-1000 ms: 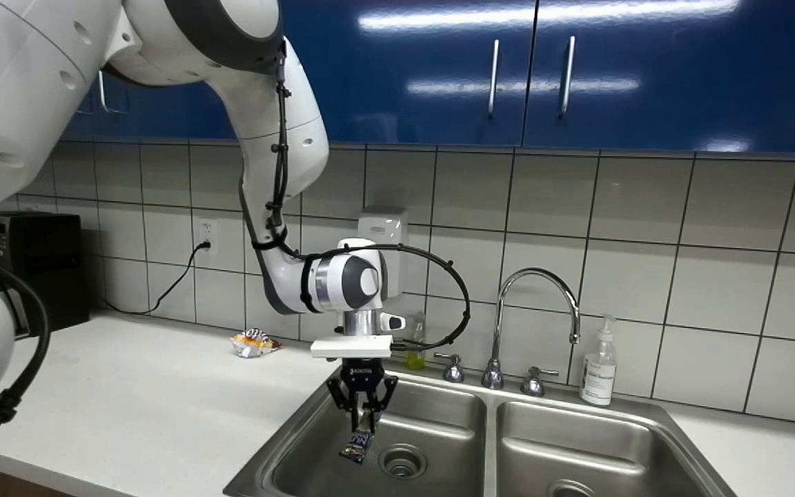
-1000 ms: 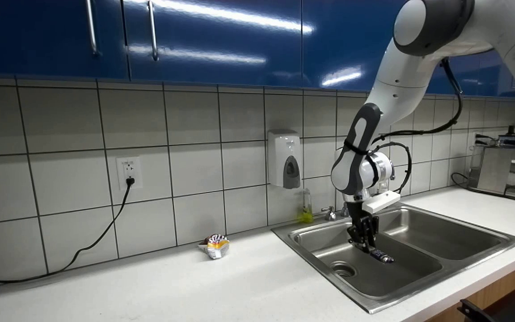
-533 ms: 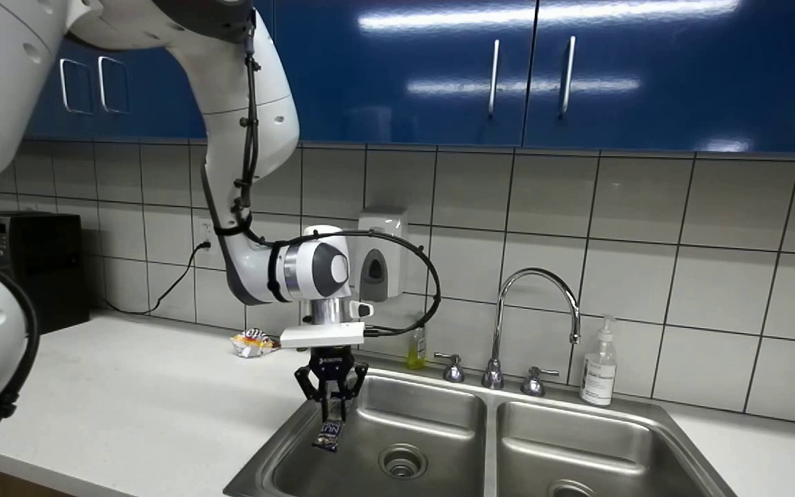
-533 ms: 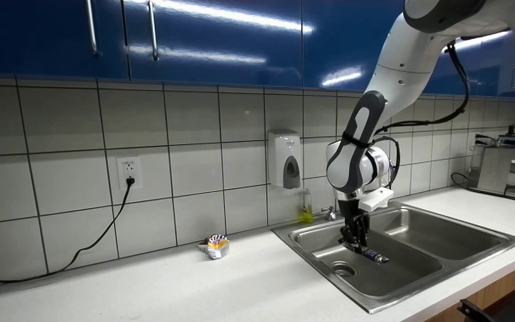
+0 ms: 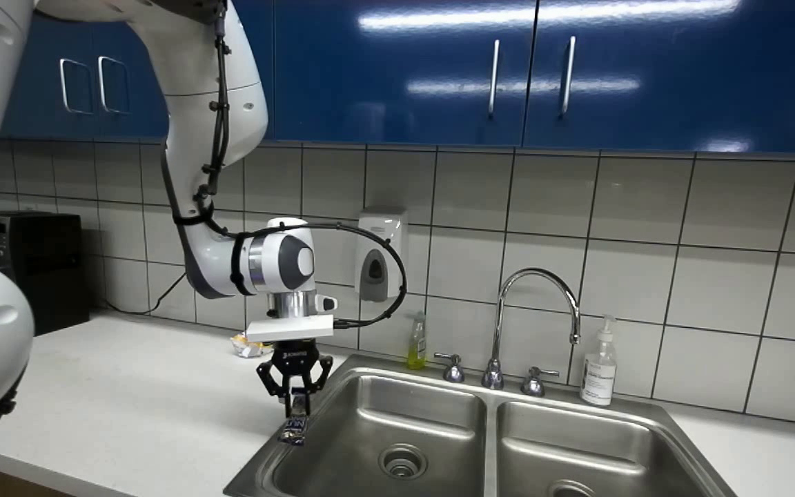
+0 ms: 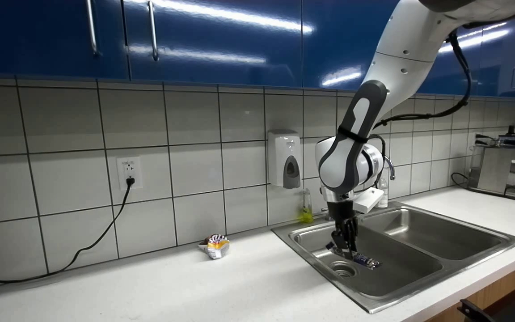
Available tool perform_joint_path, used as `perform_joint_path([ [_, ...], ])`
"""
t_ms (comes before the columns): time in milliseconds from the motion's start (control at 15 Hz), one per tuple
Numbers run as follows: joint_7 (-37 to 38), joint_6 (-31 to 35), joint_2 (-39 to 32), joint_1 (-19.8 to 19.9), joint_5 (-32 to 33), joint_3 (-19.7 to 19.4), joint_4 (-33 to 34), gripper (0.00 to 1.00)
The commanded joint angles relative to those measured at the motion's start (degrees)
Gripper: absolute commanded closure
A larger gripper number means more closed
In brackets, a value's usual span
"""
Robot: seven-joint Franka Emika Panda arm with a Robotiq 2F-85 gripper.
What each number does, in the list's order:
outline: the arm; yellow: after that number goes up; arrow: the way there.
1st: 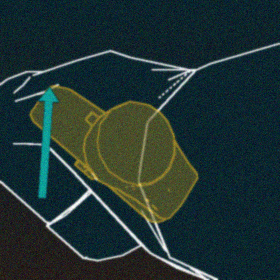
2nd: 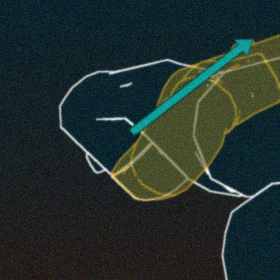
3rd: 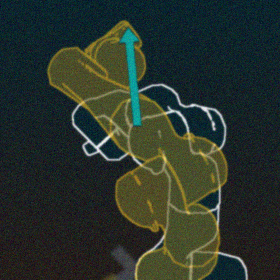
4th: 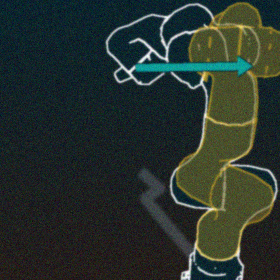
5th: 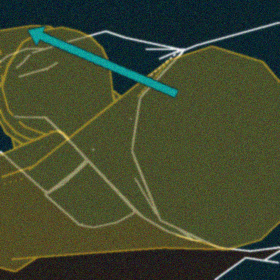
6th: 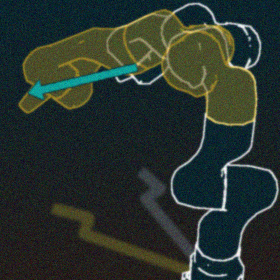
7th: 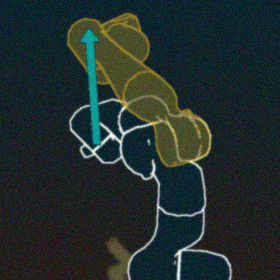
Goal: Pick the granola bar up from the sink and place it on the counter top to the left of the sink
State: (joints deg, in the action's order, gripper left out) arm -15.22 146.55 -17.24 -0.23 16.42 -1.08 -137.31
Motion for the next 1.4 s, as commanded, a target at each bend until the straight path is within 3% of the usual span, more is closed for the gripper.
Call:
perform_joint_path([
  [0, -2.5, 0.8, 2.6, -0.8, 0.9, 2.1, -2.5, 0.92],
  [867, -7.1, 1.8, 0.5, -4.2, -0.8, 9.2, -2.5, 0.92],
  [1333, -7.7, 2.6, -4.1, -4.6, -1.9, 11.4, -0.7, 0.92],
])
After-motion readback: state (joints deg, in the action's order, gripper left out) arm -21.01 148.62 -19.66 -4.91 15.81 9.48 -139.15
